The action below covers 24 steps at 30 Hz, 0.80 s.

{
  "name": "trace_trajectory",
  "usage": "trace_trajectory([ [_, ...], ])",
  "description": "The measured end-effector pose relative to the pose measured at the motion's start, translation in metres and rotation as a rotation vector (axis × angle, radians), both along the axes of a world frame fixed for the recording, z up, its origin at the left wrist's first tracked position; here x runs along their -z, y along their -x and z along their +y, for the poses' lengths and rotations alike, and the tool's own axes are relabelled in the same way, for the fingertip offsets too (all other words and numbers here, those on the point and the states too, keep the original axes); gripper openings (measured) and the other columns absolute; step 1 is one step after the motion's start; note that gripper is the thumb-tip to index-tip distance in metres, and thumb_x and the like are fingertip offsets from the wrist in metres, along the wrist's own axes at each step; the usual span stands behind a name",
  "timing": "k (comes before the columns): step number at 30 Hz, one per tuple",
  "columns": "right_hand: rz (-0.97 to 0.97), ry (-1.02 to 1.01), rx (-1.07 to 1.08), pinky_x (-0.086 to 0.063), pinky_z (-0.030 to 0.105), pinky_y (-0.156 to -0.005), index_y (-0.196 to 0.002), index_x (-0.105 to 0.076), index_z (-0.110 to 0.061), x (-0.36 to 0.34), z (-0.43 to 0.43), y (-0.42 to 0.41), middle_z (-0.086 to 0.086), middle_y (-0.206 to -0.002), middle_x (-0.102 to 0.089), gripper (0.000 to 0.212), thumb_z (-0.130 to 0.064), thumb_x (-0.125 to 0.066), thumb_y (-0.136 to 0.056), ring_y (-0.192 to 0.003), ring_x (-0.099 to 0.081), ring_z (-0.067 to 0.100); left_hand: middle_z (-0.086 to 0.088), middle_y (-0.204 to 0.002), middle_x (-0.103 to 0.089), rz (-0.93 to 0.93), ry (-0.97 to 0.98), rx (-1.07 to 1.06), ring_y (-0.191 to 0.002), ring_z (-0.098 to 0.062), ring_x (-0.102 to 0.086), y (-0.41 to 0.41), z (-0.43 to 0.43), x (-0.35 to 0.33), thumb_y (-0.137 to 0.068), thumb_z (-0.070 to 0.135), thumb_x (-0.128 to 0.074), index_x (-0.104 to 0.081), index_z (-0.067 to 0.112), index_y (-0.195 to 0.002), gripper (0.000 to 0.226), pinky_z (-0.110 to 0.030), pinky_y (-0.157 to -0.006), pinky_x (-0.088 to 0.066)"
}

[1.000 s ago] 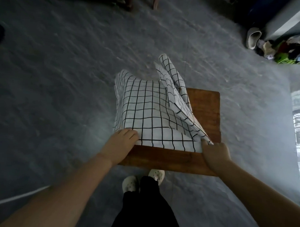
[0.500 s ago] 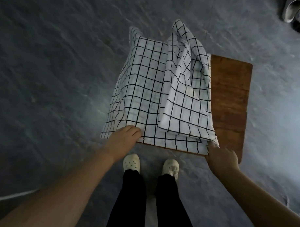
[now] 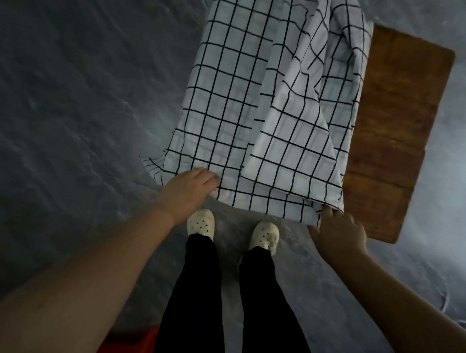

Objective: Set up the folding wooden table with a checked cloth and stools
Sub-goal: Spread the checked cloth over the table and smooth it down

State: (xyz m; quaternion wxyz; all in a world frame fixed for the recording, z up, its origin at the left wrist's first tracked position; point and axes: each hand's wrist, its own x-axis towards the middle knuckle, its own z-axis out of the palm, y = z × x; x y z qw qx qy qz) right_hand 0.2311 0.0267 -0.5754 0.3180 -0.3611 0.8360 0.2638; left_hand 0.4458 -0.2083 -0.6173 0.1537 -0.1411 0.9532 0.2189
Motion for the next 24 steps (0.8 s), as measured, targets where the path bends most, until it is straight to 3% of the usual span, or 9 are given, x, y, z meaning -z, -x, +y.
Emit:
trace_trajectory([
  [5,-0.050,0.041,-0.071,-0.044,0.032,-0.078,-0.117,-0.050,-0.016,-0.024,-0.018,-0.006,0.001,-0.113,-0.060,0.045,-0.052,-0.036,-0.094,-0.104,-0.057,0.020,-0.007,-0.116,-0.061,0.032,-0.011,-0.012,-0.107,-0.025,-0.056,-0.001,-0.001,0.008,-0.065,-0.005,-0.073,-0.061,0.007,-0.114,0.052,-0.038,-0.082,-0.053],
  [9,-0.182,0.280,-0.337,-0.043,0.030,-0.065,-0.104,-0.055,-0.017,-0.034,-0.054,0.001,-0.001,-0.096,-0.059,0.016,-0.026,-0.045,-0.094,-0.089,-0.058,0.019,-0.007,-0.114,-0.061,0.080,-0.019,-0.053,-0.105,-0.025,-0.057,-0.004,0.003,0.013,-0.065,-0.006,-0.073,-0.061,0.007,-0.113,0.051,-0.035,-0.080,-0.054],
  [10,-0.238,0.342,-0.420,-0.046,0.032,-0.069,-0.107,-0.055,-0.016,-0.032,-0.065,0.004,0.002,-0.100,-0.059,0.020,-0.013,-0.054,-0.087,-0.093,-0.057,0.022,-0.006,-0.115,-0.060,0.091,-0.014,-0.061,-0.106,-0.025,-0.056,-0.004,0.005,0.014,-0.066,-0.005,-0.071,-0.060,0.007,-0.114,0.050,-0.034,-0.081,-0.052],
  [12,-0.318,0.449,-0.566,-0.048,0.040,-0.081,-0.118,-0.055,-0.010,-0.022,-0.089,0.007,0.011,-0.117,-0.059,0.055,0.008,-0.062,-0.067,-0.106,-0.055,0.030,-0.006,-0.118,-0.060,0.104,0.001,-0.074,-0.110,-0.025,-0.055,-0.006,0.007,0.017,-0.068,-0.004,-0.068,-0.060,0.007,-0.115,0.049,-0.033,-0.086,-0.049],
  [14,-0.309,0.551,-0.704,-0.043,0.046,-0.093,-0.129,-0.050,-0.006,-0.011,-0.119,0.006,0.017,-0.134,-0.051,0.072,0.012,-0.059,-0.061,-0.123,-0.047,0.035,-0.006,-0.121,-0.059,0.114,0.007,-0.087,-0.115,-0.025,-0.053,-0.008,0.009,0.021,-0.070,-0.004,-0.066,-0.059,0.007,-0.117,0.049,-0.033,-0.091,-0.046],
  [19,-0.311,0.492,-1.023,-0.008,0.041,-0.114,-0.146,-0.024,-0.009,0.023,-0.184,-0.010,0.014,-0.154,-0.022,0.063,-0.006,-0.049,-0.089,-0.143,-0.011,0.032,-0.006,-0.116,-0.060,0.154,-0.004,-0.118,-0.114,-0.025,-0.051,-0.009,0.010,0.027,-0.069,-0.001,-0.067,-0.061,0.006,-0.110,0.042,-0.033,-0.082,-0.049],
  [21,-0.283,0.441,-1.062,-0.013,0.041,-0.114,-0.141,-0.035,-0.005,0.035,-0.194,-0.013,0.018,-0.145,-0.037,0.060,-0.009,-0.058,-0.086,-0.139,-0.024,0.034,-0.007,-0.114,-0.061,0.178,-0.002,-0.102,-0.112,-0.027,-0.053,-0.010,0.010,0.029,-0.068,-0.003,-0.068,-0.061,0.005,-0.107,0.041,-0.034,-0.082,-0.050],
  [23,-0.270,0.514,-1.128,-0.038,0.045,-0.101,-0.115,-0.061,0.000,0.042,-0.196,-0.011,0.019,-0.111,-0.063,0.053,-0.004,-0.076,-0.064,-0.109,-0.057,0.036,-0.008,-0.115,-0.062,0.179,0.000,-0.094,-0.111,-0.028,-0.053,-0.011,0.010,0.030,-0.067,-0.005,-0.070,-0.060,0.005,-0.109,0.044,-0.036,-0.082,-0.051],
  [24,-0.242,0.557,-1.147,-0.046,0.046,-0.093,-0.101,-0.066,-0.001,0.045,-0.194,-0.008,0.017,-0.094,-0.066,0.050,-0.002,-0.080,-0.054,-0.091,-0.063,0.034,-0.008,-0.115,-0.062,0.171,0.001,-0.092,-0.111,-0.028,-0.053,-0.012,0.010,0.031,-0.067,-0.005,-0.070,-0.060,0.004,-0.110,0.046,-0.037,-0.082,-0.052],
])
